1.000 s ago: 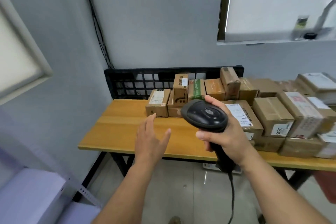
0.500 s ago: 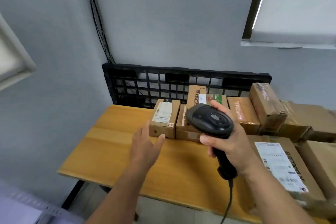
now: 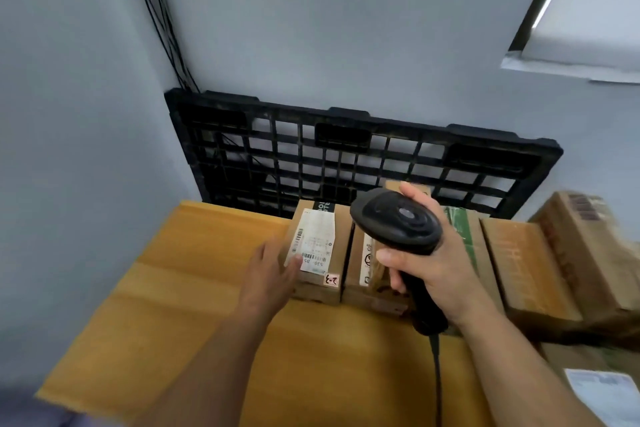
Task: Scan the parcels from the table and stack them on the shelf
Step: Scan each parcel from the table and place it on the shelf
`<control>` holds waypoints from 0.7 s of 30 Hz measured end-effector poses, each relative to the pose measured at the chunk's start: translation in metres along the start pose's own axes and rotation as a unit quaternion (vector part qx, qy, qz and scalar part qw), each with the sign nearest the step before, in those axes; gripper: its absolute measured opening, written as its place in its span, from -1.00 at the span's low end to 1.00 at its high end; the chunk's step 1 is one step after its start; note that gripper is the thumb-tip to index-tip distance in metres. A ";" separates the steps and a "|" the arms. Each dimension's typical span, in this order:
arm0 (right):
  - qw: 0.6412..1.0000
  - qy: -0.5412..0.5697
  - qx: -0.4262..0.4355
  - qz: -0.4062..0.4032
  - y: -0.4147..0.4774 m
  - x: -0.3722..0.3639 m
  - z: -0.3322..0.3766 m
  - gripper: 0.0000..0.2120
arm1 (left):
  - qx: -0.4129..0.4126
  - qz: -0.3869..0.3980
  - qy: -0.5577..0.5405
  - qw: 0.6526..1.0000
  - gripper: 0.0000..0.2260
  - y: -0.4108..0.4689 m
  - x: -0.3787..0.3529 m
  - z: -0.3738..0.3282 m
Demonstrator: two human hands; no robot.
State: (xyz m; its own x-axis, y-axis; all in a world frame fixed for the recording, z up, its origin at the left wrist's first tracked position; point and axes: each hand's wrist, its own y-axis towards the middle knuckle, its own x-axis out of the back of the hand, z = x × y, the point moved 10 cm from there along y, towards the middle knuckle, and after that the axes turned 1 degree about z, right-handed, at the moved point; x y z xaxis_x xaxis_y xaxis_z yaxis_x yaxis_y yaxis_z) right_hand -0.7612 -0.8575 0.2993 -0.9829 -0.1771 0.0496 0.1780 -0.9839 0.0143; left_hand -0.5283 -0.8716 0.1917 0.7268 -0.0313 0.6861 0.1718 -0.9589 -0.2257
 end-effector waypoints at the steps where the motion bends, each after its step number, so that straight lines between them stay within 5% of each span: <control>1: 1.000 -0.003 -0.001 -0.003 0.005 0.002 -0.001 -0.11 | 0.011 0.010 -0.004 1.000 -0.48 0.007 -0.006 0.005; 9: 0.999 0.014 -0.027 -0.017 0.012 0.012 0.000 -0.10 | 0.084 0.069 -0.167 0.980 -0.50 0.025 -0.034 0.024; 16: 0.998 0.023 -0.050 -0.009 0.012 0.007 -0.003 -0.11 | 0.147 0.106 -0.264 0.947 -0.72 0.022 -0.026 0.039; 21: 0.999 0.012 -0.053 0.005 0.010 0.003 -0.004 -0.09 | 0.150 0.161 -0.243 0.945 -0.37 0.010 -0.019 0.041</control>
State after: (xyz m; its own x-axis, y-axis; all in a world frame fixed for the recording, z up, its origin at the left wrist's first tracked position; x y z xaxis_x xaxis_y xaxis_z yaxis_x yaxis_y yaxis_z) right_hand -0.7629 -0.8678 0.2955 -0.9822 -0.1860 0.0252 0.1830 -0.9788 -0.0921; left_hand -0.5127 -0.8687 0.1483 0.9803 -0.1051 0.1672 0.0175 -0.7969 -0.6038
